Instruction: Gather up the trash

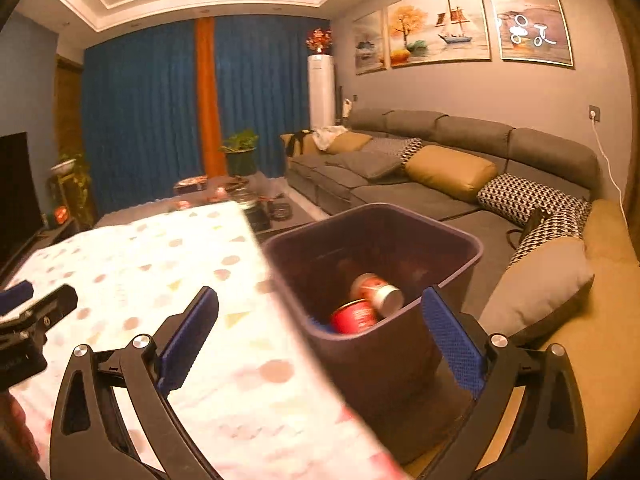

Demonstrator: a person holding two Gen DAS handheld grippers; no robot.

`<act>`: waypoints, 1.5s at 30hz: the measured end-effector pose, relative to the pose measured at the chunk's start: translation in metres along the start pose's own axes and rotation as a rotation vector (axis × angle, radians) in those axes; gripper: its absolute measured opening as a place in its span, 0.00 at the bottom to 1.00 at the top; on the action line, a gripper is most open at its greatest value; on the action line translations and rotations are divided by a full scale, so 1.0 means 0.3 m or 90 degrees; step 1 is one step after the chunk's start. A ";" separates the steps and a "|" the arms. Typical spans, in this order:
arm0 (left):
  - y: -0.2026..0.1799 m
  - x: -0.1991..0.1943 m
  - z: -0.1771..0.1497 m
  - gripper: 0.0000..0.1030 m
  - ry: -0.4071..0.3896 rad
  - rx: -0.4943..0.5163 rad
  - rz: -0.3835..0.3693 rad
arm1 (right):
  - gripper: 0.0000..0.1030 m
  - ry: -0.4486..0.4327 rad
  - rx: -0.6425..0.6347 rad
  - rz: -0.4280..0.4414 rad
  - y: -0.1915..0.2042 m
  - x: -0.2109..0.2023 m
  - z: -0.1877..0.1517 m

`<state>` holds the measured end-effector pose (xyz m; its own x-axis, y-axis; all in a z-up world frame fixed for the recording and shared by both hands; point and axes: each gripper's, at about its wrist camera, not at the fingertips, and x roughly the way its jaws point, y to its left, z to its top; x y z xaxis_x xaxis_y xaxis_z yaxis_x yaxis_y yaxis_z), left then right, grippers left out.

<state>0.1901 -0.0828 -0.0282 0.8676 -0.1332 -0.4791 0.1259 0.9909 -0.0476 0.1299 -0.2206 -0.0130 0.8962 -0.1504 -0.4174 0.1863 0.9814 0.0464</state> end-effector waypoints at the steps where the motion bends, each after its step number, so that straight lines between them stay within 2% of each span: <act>1: 0.018 -0.026 -0.013 0.94 0.003 -0.003 0.006 | 0.95 -0.004 -0.002 0.004 0.019 -0.030 -0.006; 5: 0.083 -0.125 -0.066 0.94 0.011 -0.009 0.015 | 0.95 -0.003 -0.014 -0.008 0.086 -0.119 -0.026; 10: 0.141 -0.243 -0.100 0.94 -0.013 -0.008 0.019 | 0.95 -0.017 -0.020 -0.011 0.140 -0.218 -0.053; 20: 0.211 -0.375 -0.152 0.94 -0.023 -0.018 0.019 | 0.95 -0.038 -0.023 -0.013 0.199 -0.382 -0.097; 31: 0.226 -0.430 -0.151 0.94 -0.043 -0.033 0.007 | 0.95 -0.057 -0.033 -0.012 0.228 -0.447 -0.094; 45: 0.223 -0.447 -0.145 0.94 -0.049 -0.033 0.001 | 0.95 -0.065 -0.035 -0.008 0.233 -0.463 -0.087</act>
<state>0.0614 0.0023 -0.0052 0.9026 -0.1302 -0.4104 0.1008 0.9906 -0.0925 0.0081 -0.1281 0.0245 0.9305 -0.1721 -0.3235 0.1787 0.9839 -0.0093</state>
